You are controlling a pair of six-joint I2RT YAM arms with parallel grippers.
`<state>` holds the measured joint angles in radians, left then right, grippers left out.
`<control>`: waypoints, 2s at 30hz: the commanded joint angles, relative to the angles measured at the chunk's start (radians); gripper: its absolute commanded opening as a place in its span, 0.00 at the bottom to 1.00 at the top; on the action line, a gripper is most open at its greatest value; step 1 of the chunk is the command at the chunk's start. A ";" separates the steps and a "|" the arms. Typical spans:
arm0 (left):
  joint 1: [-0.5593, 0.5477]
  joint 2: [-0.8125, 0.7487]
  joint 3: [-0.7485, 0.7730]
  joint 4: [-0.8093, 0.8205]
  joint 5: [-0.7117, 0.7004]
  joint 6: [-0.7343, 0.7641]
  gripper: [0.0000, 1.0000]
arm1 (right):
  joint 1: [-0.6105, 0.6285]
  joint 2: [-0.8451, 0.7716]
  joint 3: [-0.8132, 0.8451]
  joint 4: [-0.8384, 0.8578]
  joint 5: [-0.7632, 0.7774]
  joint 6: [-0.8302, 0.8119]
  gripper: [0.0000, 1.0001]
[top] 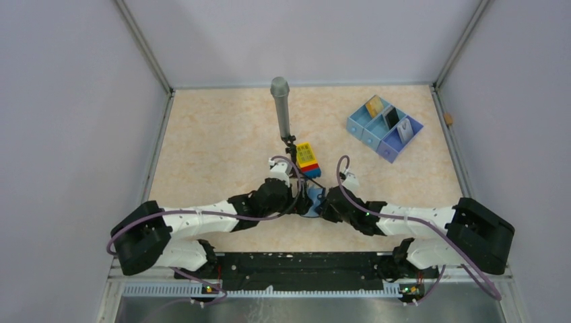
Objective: Put the credit cards into the card holder
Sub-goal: Open the card holder at the center of the board.
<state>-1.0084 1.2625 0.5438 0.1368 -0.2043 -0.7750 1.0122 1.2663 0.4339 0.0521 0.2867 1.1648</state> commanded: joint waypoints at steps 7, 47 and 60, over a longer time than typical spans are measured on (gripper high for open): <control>0.011 0.157 0.132 0.022 0.009 0.102 0.95 | 0.007 -0.050 0.002 -0.014 0.021 -0.042 0.00; 0.059 -0.017 -0.093 0.060 -0.025 -0.146 0.00 | 0.013 -0.224 0.209 -0.032 -0.086 -0.271 0.30; 0.059 -0.053 -0.056 -0.010 -0.019 -0.127 0.00 | 0.018 0.028 0.233 0.234 -0.223 -0.162 0.19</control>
<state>-0.9516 1.2129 0.4438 0.1566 -0.2245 -0.9146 1.0191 1.2675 0.6178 0.1551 0.1131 0.9737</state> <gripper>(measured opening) 0.023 0.192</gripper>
